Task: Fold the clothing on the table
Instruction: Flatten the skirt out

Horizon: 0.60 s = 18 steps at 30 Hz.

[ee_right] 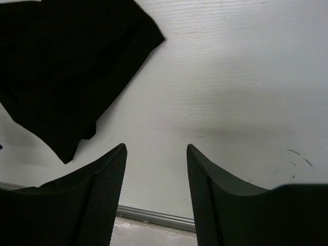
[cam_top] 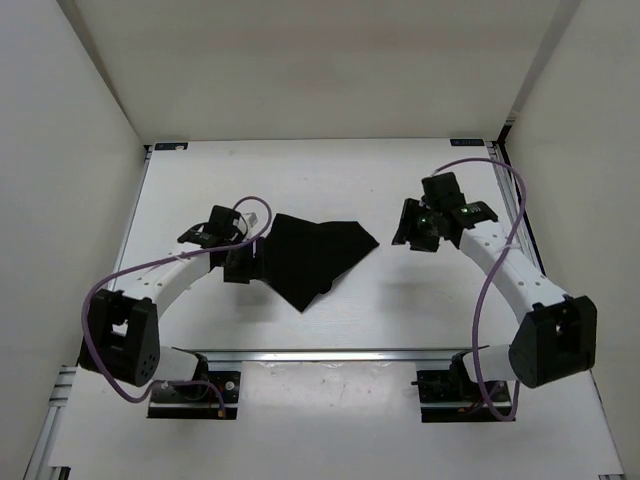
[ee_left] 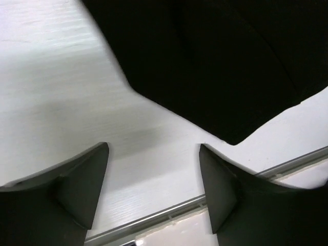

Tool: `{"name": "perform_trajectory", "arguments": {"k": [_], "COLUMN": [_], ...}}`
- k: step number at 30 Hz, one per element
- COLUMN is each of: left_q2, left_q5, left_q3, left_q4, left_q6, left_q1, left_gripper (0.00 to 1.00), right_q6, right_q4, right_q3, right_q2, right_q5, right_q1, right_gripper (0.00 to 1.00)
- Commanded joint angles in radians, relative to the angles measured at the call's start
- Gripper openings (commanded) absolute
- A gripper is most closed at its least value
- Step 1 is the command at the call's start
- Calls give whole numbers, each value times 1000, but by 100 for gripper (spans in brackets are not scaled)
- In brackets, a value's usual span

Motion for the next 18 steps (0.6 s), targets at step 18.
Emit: {"name": "perform_trajectory", "arguments": {"k": [18], "left_q2": [199], "left_q5": [-49], "left_q3": [183], "left_q4": [84], "left_q6": [-33], "left_q1": [-70], "left_gripper": [78], "right_q6": [-271], "right_q4": [65], "right_q3": [361], "right_q2": [546], "right_q5": [-221], "right_q1": [325], "right_gripper": [56]}}
